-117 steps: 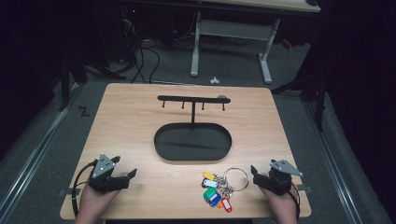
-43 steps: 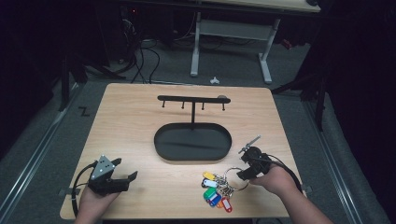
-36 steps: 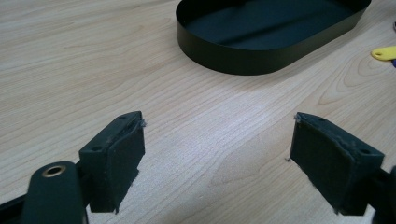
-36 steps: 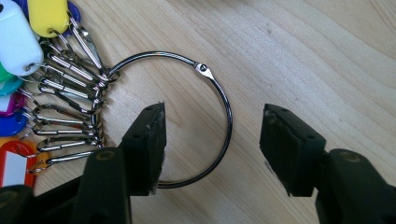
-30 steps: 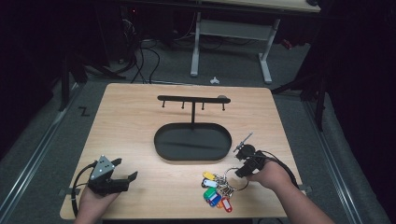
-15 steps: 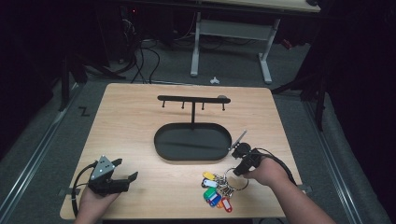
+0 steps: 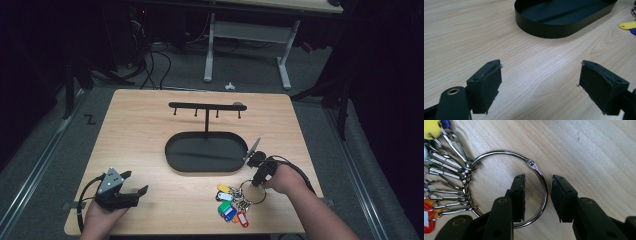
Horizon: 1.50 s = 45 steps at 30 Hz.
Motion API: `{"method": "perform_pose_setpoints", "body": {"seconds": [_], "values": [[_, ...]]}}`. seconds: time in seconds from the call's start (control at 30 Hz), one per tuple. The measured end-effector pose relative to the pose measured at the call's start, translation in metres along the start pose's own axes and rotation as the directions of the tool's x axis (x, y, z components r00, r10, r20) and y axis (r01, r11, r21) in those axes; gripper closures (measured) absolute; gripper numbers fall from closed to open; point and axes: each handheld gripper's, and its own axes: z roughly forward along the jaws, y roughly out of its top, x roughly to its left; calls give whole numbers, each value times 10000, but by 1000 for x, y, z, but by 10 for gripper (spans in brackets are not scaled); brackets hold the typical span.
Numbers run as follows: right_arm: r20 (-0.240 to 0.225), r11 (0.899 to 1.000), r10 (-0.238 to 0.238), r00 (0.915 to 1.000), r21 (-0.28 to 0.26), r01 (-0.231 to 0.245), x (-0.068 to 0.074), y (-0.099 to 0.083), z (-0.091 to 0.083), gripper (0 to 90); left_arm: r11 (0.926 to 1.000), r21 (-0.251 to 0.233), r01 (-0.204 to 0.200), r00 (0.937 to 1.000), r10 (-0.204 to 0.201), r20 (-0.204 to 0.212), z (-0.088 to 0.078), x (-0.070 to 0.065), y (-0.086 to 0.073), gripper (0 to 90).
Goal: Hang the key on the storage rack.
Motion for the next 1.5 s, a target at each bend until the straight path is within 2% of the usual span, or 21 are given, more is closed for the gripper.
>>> {"method": "perform_pose_setpoints", "body": {"seconds": [0.03, 0.1, 0.17, 0.3, 0.53, 0.67, 0.8, 1.17, 1.23, 1.5], "values": [[-71, 9999, 142, 9999, 92, -141, 0, 1, 1, 654, 10000, 45, -18, 10000, 18, 1, 0, 0, 0, 187], [-16, 9998, -151, 9999, 120, 151, -2, 2, 2, 654, 10000, 78, 17, 10000, -17, 46, 1, 0, 0, 187], [-94, 9997, -1, 10000, 228, 3, -1, 3, 3, 659, 10000, 59, -3, 10000, 2, 86, 1, 0, 0, 188], [4, 9985, -461, 9989, 310, 461, 0, 4, 4, 675, 10000, 1, 27, 10000, -27, 96, 0, 0, 0, 192], [137, 9973, -663, 9977, 328, 658, 2, 6, 4, 706, 10000, 11, 23, 9999, -23, 124, 0, -1, 0, 195], [110, 9963, -758, 9971, 411, 753, 4, 8, 4, 802, 10000, 26, 22, 9999, -23, 128, 0, -1, 0, 196], [26, 9963, -742, 9972, 440, 740, 5, 8, 4, 855, 10000, 2, 12, 9999, -12, 143, -1, -1, 0, 197], [-39, 9954, -835, 9965, 472, 836, 5, 9, 4, 861, 10000, -11, 46, 9998, -45, 173, -2, 0, -1, 201], [-104, 9959, -725, 9973, 539, 730, 4, 9, 4, 860, 10000, -36, 64, 9998, -63, 166, -2, 0, -1, 201], [-217, 9983, -533, 9983, 208, 537, 1, 5, 4, 871, 9999, -68, 85, 9996, -83, 256, -3, 1, 0, 202]]}}
